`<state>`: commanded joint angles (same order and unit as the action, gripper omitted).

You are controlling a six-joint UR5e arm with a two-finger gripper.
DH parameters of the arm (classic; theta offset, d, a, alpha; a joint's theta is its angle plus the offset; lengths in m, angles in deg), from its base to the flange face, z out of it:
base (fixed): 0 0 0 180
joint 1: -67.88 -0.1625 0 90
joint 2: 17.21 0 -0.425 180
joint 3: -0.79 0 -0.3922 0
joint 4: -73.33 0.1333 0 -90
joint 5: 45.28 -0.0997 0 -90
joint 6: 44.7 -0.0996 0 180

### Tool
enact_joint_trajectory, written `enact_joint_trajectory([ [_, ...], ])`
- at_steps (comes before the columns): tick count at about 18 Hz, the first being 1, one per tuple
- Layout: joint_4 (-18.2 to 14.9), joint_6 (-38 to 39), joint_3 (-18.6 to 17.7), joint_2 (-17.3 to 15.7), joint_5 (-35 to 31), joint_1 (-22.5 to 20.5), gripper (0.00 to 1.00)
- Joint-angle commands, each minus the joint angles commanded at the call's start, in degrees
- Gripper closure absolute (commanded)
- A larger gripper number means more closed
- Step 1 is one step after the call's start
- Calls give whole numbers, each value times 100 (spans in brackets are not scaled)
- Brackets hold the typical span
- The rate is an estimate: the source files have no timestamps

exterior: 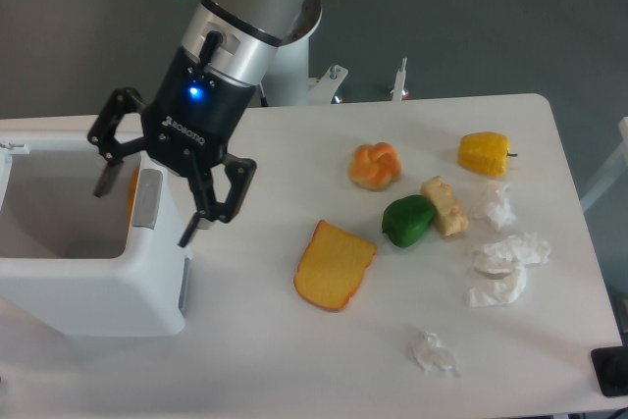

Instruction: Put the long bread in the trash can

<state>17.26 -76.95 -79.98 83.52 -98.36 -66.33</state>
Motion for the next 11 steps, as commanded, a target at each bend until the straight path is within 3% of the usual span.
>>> enact_joint_trajectory([
  [7, -53, -773, -184, -325, -1467, 70, 0],
  [11, -53, -1159, -220, -334, -2449, 201, 0],
])
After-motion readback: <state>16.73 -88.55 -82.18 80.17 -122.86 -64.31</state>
